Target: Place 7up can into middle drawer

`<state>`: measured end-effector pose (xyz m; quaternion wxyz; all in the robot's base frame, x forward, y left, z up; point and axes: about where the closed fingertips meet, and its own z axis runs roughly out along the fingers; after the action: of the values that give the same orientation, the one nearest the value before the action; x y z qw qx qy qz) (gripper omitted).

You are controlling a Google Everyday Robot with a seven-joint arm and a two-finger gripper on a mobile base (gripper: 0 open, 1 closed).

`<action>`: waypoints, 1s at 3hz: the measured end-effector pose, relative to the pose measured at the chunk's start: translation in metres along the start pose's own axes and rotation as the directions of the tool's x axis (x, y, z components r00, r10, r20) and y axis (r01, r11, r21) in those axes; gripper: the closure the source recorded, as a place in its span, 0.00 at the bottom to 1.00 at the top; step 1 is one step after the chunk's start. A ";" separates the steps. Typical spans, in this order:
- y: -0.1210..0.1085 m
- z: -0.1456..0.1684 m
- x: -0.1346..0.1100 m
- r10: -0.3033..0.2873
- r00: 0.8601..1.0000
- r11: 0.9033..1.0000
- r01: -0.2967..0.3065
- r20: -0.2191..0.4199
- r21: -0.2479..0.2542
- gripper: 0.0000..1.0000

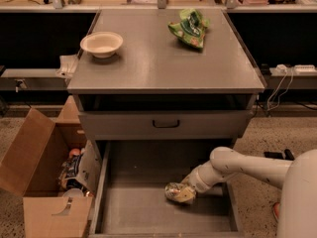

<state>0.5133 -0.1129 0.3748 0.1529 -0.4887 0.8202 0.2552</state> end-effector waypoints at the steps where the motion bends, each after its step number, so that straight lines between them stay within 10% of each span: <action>1: 0.000 0.000 0.000 0.000 1.000 1.000 0.000 0.000 0.000 0.39; 3: 0.006 -0.010 -0.006 -0.029 0.999 1.000 0.029 0.035 0.000 0.00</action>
Offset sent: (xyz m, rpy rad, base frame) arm -0.0001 0.0005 0.0030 0.0094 -0.0083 0.0069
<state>0.5113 -0.1117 0.3872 0.1707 -0.4958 0.8102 0.2618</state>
